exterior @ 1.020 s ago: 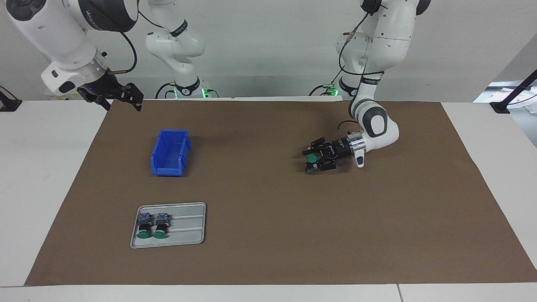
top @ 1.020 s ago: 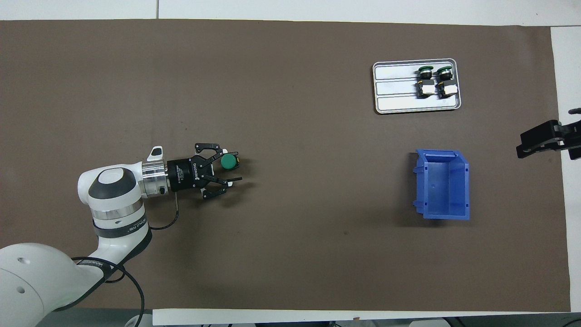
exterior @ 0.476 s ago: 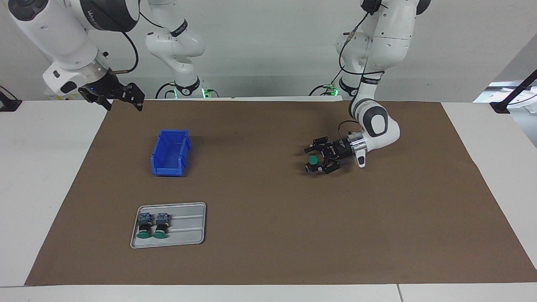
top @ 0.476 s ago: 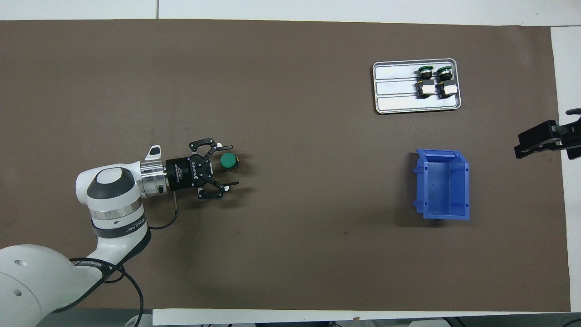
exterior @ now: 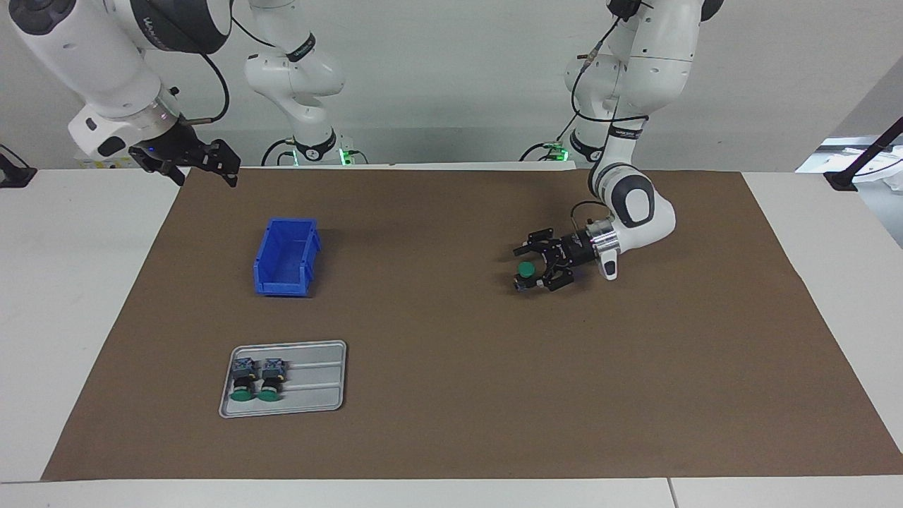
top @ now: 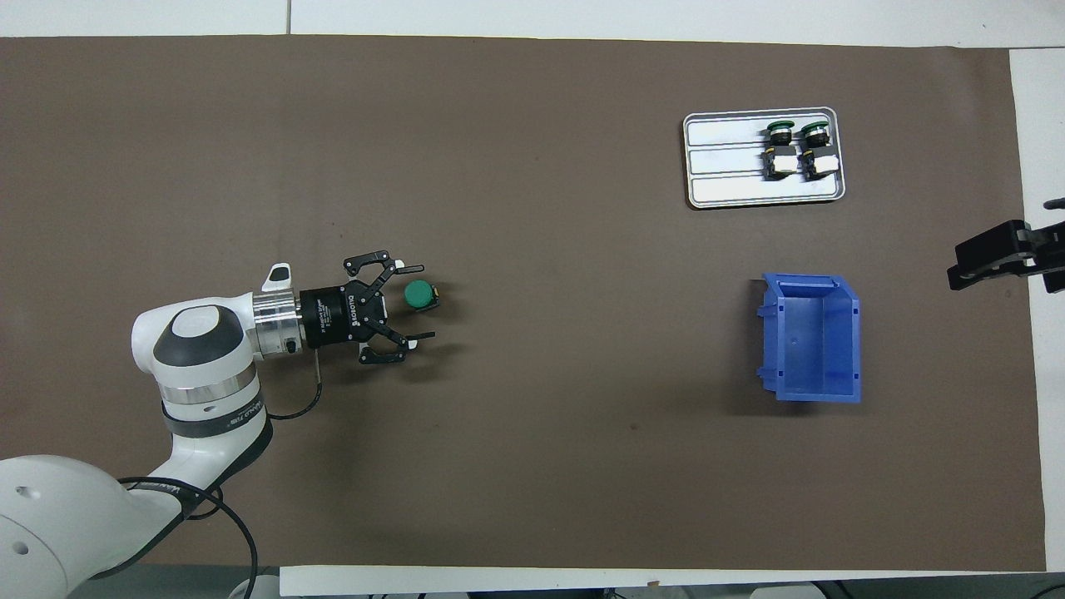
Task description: Place and press button with both arms
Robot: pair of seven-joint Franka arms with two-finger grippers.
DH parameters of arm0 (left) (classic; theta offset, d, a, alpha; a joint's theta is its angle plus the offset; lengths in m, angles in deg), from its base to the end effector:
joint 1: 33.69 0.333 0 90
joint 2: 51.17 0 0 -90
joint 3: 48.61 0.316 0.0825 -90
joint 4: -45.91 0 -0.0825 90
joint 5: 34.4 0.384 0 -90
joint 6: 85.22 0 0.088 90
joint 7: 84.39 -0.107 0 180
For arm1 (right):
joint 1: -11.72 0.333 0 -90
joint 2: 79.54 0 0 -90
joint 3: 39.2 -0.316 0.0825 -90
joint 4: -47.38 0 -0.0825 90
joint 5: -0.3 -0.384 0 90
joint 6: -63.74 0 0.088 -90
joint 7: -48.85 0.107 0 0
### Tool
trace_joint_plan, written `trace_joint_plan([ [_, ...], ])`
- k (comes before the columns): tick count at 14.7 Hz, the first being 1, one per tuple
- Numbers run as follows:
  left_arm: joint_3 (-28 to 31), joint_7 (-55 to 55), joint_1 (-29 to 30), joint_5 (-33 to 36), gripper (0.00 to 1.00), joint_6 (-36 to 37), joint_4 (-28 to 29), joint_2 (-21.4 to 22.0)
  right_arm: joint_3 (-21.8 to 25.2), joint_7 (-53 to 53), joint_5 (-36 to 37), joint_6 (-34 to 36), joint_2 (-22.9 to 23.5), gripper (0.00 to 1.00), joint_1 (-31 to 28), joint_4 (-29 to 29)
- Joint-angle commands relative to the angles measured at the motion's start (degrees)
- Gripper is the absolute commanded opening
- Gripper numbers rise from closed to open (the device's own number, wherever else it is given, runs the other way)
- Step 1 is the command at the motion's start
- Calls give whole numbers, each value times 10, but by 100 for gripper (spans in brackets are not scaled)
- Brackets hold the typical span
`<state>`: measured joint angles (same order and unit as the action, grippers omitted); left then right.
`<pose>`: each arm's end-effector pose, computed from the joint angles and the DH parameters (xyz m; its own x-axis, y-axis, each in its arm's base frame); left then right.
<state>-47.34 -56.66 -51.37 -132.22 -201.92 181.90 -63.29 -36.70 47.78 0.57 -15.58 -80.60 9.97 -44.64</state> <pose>0.4576 -0.1924 0.2384 0.0761 0.3269 -0.9420 0.9942 0.0477 0.0969 0.5251 -0.0398 0.6040 0.9779 -0.0547 -0.2018 -0.0558 -0.9984 0.0001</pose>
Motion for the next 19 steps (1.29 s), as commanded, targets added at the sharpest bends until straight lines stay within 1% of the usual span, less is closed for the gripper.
trace_joint_plan([
  [1, 5, 28, -6, 33, 100, -12, 12, 33, -1, -10, -4, -5, -14, 98, -2, -17],
  [4, 7, 88, -4, 97, 100, -19, 5, 48, -1, -10, -4, -4, -14, 98, -3, -18],
  [7, 5, 111, -5, 128, 100, -42, 3, 79, -1, -10, -4, -4, -14, 98, -2, -17],
  [9, 5, 143, -1, 197, 100, -49, -5, 102, -1, -10, -4, -4, -14, 98, -2, -18],
  [11, 7, 194, 3, 266, 100, -47, -27, 112, -1, -10, -4, -5, -14, 98, -2, -18],
  [14, 7, 241, 5, 359, 100, -43, -67, 120, -1, -10, -4, -4, -15, 98, -2, -18],
  [16, 5, 260, -2, 437, 100, -40, -90, 122, -1, -10, -4, -5, -14, 98, -2, -17],
  [17, 5, 270, -3, 465, 100, -37, -101, 121, -1, -10, -4, -4, -14, 98, -2, -17],
  [19, 3, 279, -8, 495, 100, -37, -119, 119, -1, -10, -4, -4, -14, 98, -2, -17],
])
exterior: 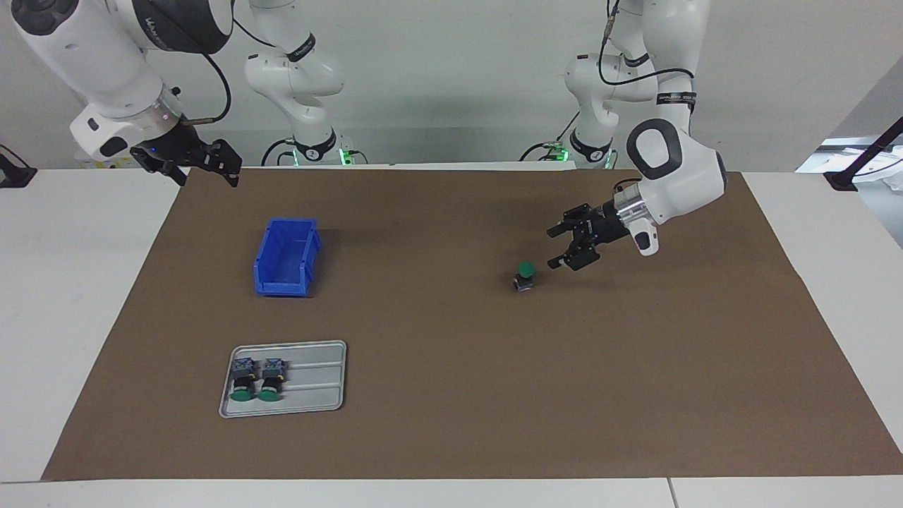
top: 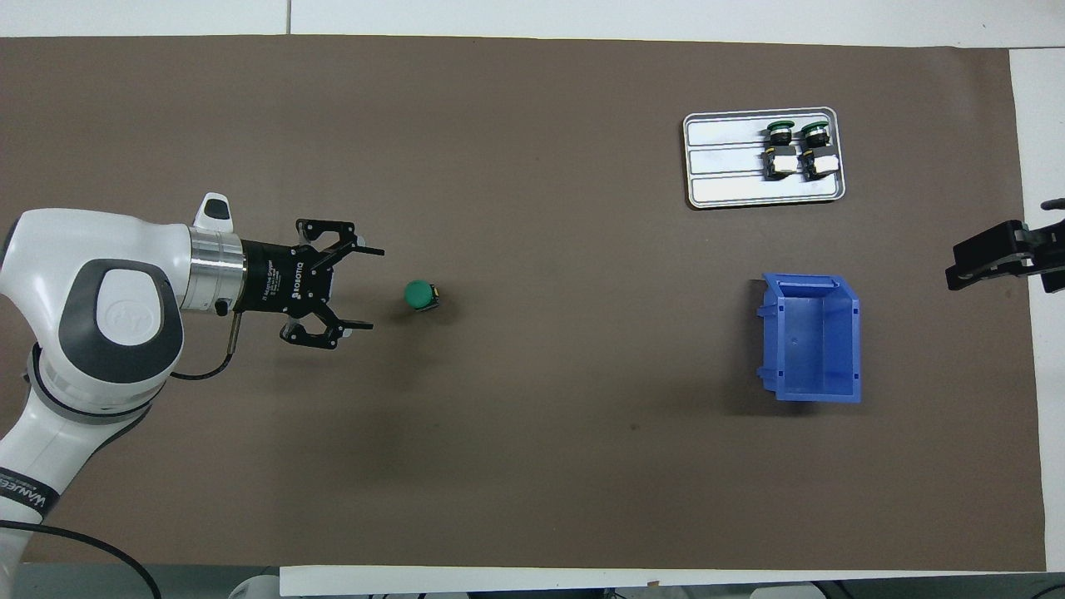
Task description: Place and press button with both arms
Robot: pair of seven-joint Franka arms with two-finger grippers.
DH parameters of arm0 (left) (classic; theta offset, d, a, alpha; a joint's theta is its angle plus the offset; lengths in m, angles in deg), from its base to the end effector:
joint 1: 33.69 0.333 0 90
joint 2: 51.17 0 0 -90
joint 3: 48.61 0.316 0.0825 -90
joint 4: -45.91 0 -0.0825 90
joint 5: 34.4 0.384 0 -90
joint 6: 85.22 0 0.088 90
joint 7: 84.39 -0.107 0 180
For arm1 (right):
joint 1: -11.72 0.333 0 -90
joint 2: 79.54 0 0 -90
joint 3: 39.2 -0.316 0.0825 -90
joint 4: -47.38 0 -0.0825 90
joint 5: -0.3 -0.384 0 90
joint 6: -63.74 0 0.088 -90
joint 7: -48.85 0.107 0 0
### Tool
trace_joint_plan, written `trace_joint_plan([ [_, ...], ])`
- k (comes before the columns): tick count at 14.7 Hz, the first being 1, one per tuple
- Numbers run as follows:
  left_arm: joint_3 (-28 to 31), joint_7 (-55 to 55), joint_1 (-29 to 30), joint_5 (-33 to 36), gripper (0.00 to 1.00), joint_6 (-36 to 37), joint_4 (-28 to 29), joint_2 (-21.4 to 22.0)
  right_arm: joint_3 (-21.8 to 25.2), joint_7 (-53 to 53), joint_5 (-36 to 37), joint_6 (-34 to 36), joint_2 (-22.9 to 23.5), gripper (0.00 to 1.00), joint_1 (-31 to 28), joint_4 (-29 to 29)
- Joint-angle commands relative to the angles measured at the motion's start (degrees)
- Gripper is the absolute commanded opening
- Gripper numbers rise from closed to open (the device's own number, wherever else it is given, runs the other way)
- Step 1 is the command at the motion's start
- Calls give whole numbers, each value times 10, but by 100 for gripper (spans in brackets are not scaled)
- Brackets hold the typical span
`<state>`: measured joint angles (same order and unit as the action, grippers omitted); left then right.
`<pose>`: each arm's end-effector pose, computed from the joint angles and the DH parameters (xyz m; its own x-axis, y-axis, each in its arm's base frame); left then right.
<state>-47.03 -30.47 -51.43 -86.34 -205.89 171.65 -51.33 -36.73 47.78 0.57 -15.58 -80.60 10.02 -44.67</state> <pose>0.5000 -0.1835 0.3905 0.3445 0.6652 -0.6624 0.9344 -0.3108 0.1739 0.5251 -0.0391 0.6037 0.9779 -0.0533 -0.2023 -0.0544 -0.9985 0.0001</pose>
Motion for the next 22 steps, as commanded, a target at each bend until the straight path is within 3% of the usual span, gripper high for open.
trace_joint_plan([
  [1, -1, 16, -15, 63, 100, 3, -27, 0, -1, -10, -4, -4, -15, 98, -2, -17],
  [8, -5, 14, -50, 233, 100, 29, -95, -6, -1, -10, -4, -4, -14, 98, -2, -16],
  [14, -5, 7, -104, 410, 100, 32, -113, -5, -1, -10, -4, -4, -14, 98, -2, -16],
  [16, -5, 3, -107, 423, 100, 31, -117, -6, -1, -10, -4, -5, -14, 98, -2, -16],
  [17, -5, 3, -107, 424, 95, 27, -127, -10, -1, -10, -4, -4, -14, 98, -2, -16],
  [18, -5, 3, -108, 425, 82, 32, -132, -18, -1, -10, -4, -4, -14, 98, -2, -17],
  [20, -5, 4, -128, 427, 47, 39, -136, -30, -1, -10, -4, -5, -14, 98, -2, -17],
  [22, -4, 4, -132, 429, 14, 76, -181, -68, -1, -10, -4, -4, -14, 98, -2, -16],
])
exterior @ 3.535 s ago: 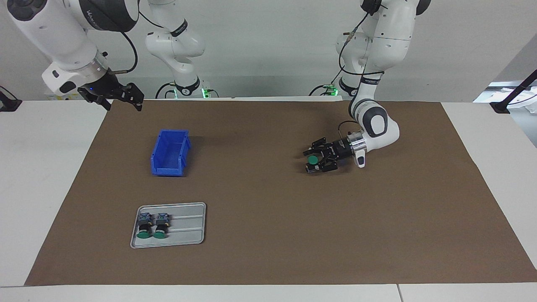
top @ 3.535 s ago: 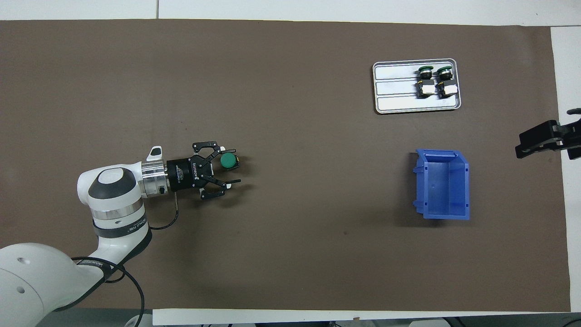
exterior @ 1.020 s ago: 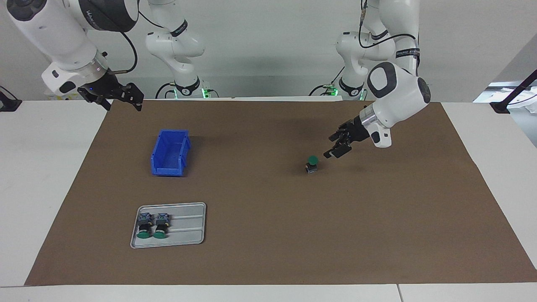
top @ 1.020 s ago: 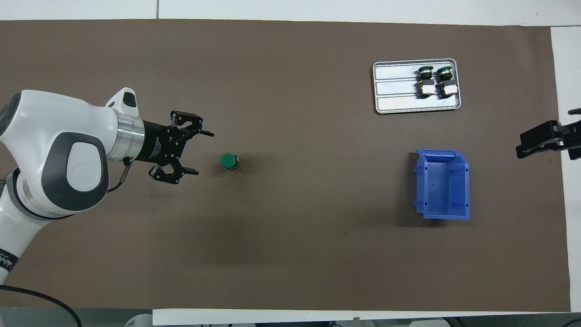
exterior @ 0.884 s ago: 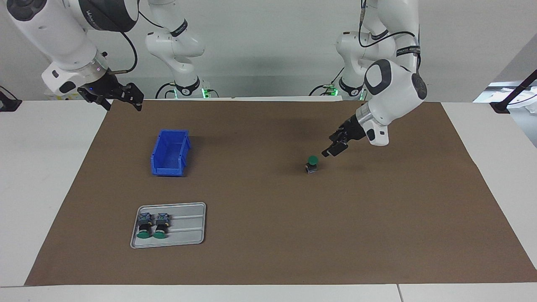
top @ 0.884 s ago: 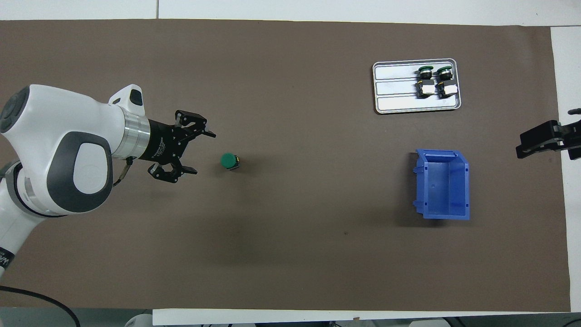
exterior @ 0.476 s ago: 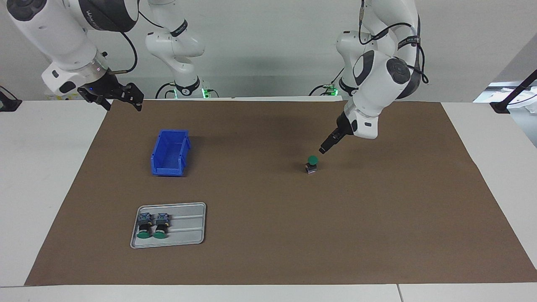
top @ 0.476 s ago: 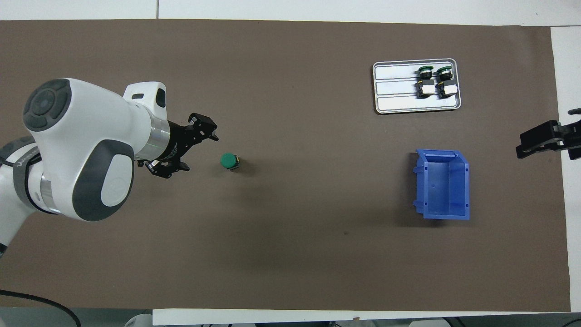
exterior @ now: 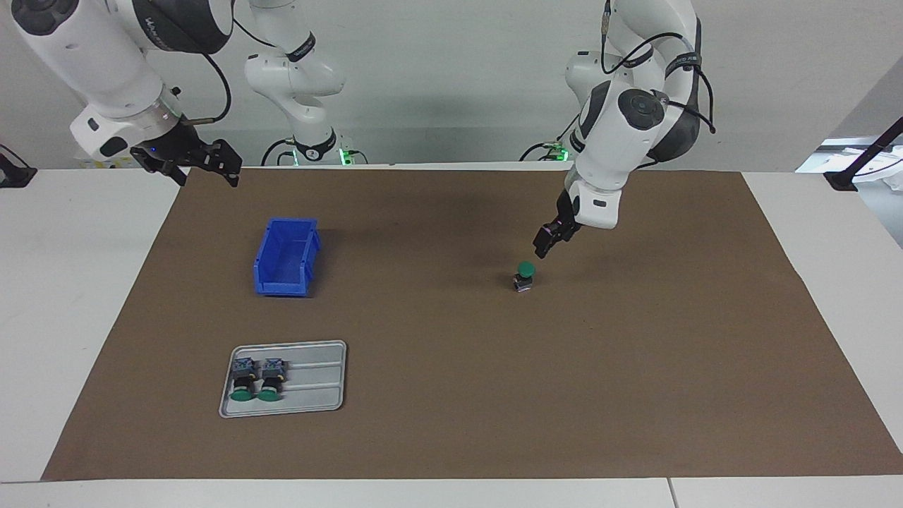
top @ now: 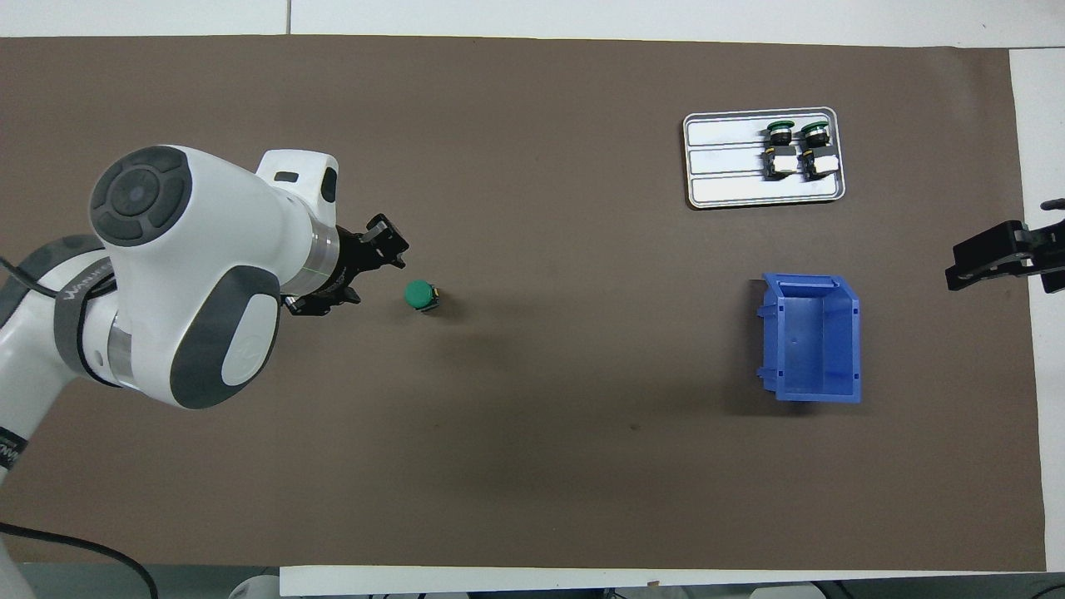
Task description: Place and press button with both arms
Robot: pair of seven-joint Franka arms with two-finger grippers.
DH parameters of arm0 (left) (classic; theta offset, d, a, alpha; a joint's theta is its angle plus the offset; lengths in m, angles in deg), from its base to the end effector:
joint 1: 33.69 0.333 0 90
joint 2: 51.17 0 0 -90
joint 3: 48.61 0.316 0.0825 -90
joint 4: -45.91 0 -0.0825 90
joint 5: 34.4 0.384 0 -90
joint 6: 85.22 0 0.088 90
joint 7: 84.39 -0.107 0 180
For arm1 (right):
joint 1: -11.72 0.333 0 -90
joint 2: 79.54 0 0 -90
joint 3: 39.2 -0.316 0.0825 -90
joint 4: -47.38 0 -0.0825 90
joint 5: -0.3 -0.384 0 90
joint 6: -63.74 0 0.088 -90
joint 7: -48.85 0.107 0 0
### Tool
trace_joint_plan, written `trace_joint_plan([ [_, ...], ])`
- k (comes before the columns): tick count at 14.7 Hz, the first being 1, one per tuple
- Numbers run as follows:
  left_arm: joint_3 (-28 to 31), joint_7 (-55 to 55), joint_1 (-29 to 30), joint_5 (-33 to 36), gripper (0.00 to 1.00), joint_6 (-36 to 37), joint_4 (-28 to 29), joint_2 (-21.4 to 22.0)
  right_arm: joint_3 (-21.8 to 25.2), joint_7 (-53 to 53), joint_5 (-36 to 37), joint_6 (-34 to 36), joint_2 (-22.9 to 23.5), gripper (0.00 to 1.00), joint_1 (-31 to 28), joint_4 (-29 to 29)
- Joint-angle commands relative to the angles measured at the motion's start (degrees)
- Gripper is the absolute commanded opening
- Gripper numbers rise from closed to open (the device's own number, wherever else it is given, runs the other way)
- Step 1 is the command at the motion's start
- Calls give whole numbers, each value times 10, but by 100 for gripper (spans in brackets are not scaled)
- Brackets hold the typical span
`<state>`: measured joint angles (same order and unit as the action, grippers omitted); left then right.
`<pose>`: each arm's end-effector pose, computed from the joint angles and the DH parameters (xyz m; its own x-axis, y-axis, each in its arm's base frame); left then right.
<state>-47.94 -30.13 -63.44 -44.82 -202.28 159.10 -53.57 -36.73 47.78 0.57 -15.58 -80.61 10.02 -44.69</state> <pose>0.4922 -0.2852 0.4499 0.8646 0.4876 -0.1210 0.4999 -0.8590 0.1104 0.5250 -0.0391 0.6037 0.9778 -0.0533 -0.2025 -0.0544 -0.9985 0.0001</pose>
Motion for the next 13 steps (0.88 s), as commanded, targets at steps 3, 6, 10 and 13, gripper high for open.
trace_joint_plan([
  [3, 5, 1, -39, 46, 0, 43, -65, -63, -1, -10, -4, -5, -14, 98, -2, -16],
  [6, 4, 1, -46, 56, 0, 28, -65, -85, -1, -10, -4, -4, -15, 98, -2, -16],
  [10, 5, 0, -51, 59, 0, 10, -45, -83, -1, -10, -4, -4, -14, 98, -2, -17],
  [13, 5, -10, -51, 59, 0, -20, -13, -80, -1, -10, -4, -5, -14, 98, -2, -17],
])
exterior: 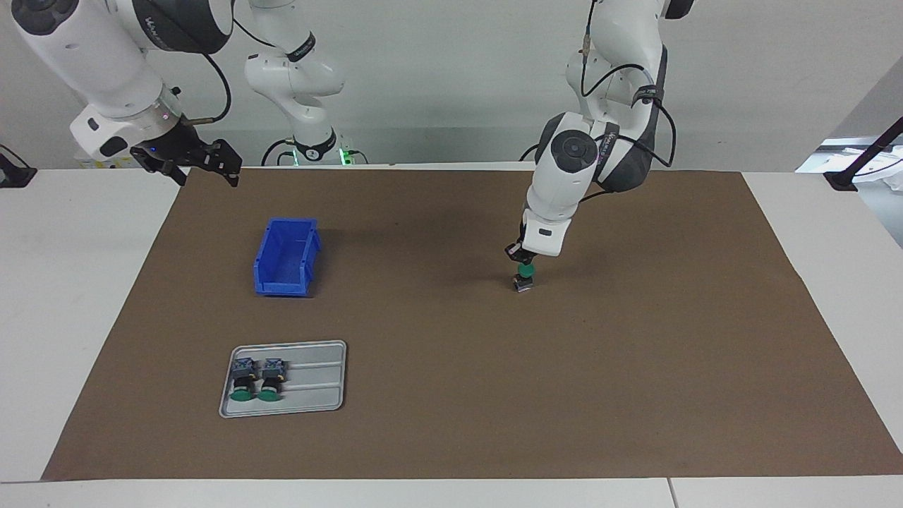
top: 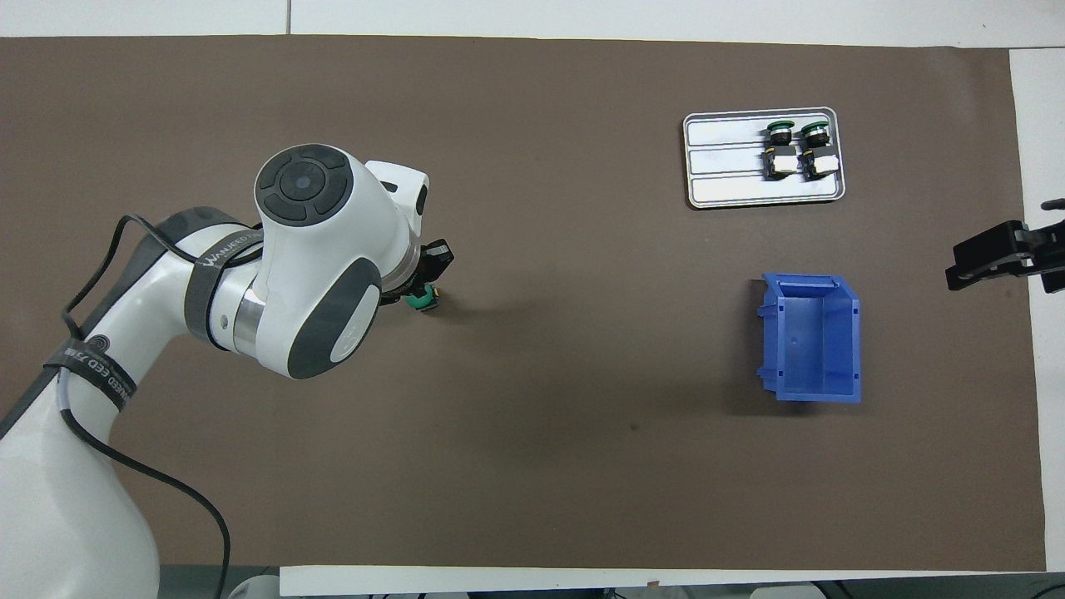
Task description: Place and press button with both arms
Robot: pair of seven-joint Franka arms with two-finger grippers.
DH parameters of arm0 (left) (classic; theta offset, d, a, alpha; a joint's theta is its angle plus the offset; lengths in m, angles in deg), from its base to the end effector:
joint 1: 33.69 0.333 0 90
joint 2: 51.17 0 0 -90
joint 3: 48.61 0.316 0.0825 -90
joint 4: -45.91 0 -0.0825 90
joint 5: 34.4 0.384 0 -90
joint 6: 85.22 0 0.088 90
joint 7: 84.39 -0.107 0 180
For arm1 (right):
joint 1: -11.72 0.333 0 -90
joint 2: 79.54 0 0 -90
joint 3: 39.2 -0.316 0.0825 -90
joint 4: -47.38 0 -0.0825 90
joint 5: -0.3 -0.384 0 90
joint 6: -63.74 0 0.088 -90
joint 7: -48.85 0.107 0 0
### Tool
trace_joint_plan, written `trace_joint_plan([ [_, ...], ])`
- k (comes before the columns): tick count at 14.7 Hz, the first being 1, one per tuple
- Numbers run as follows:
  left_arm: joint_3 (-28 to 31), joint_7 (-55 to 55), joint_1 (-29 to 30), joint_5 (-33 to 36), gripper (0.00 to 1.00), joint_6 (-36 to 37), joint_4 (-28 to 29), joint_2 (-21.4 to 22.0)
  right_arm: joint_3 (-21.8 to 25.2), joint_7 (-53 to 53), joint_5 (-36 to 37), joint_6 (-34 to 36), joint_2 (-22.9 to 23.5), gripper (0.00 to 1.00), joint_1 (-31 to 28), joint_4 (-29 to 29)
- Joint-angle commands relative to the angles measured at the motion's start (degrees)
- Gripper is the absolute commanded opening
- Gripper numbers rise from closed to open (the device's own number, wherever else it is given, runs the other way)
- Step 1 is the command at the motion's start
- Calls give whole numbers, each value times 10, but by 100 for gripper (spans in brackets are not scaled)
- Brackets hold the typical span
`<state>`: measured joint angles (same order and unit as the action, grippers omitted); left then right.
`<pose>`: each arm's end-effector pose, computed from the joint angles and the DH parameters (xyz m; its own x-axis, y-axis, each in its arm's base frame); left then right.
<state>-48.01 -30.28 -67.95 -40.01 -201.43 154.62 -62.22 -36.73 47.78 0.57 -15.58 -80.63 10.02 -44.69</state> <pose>0.4938 -0.3358 0.3963 0.9149 0.3900 -0.1045 0.3918 -0.9200 -0.0030 0.5249 -0.0391 0.6038 0.9779 -0.0533 -0.2022 -0.0544 -0.9985 0.0001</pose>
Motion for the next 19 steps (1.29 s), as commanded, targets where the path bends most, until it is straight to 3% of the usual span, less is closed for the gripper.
trace_joint_plan([
  [1, 6, -9, -6, 11, 0, -39, 36, 10, -1, -10, -4, -4, -14, 98, -2, -16],
  [11, 5, -42, -1, 11, 0, -99, 103, 28, -1, -10, -4, -5, -14, 98, -2, -17],
  [19, 4, -44, -6, 10, 0, -125, 113, 22, -3, -20, -5, -10, -17, 98, -1, -17],
])
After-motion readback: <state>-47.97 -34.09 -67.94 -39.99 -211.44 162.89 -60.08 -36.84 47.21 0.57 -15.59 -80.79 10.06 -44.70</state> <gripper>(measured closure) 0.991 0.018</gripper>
